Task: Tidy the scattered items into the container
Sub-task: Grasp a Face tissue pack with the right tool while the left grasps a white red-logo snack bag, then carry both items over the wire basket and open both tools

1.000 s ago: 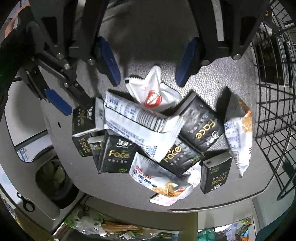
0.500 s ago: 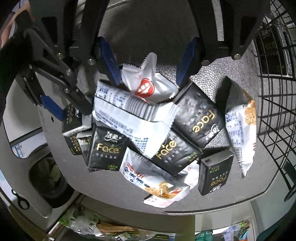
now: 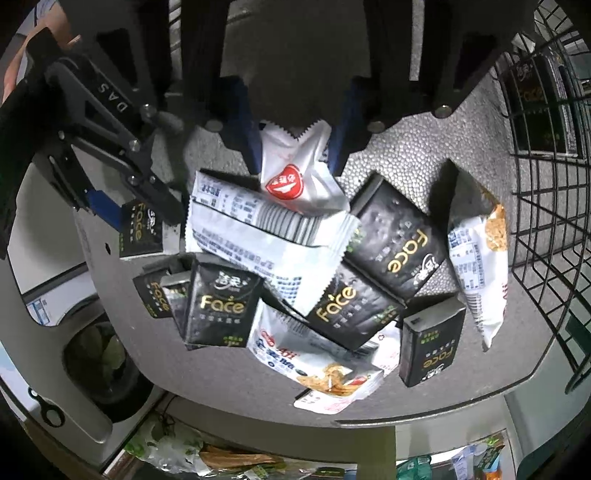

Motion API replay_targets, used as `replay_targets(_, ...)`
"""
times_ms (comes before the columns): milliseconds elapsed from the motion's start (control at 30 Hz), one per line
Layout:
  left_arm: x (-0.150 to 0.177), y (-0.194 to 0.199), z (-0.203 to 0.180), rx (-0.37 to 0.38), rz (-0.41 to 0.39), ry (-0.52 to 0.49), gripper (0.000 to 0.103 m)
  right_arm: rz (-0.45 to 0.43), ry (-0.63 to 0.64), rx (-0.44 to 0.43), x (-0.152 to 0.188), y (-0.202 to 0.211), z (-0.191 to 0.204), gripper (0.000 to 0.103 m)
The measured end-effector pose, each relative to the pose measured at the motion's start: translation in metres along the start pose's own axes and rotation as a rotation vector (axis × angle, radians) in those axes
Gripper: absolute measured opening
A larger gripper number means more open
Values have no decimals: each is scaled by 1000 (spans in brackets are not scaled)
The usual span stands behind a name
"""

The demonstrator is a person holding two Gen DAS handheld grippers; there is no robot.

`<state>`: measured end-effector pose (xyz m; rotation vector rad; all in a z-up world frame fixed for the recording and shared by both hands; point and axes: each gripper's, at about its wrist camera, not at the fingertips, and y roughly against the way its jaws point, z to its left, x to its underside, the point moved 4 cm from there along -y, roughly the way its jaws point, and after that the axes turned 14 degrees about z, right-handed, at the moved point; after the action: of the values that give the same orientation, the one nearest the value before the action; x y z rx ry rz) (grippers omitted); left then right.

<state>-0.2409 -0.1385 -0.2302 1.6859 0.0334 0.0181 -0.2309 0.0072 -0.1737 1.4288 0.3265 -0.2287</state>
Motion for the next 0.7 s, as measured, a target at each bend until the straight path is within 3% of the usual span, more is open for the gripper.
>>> replay_targets(433,44,40,-10,8,-53,-40,34,-52,15,-6,31,59,25,63)
replay_targets(533,31,49,-13,11,-72,-47,34,-80,27,-14,31,78,37,63)
replay_targets(700,47,91,-3,20,-154,-53,34,-154,94,-38,25,115,79,63)
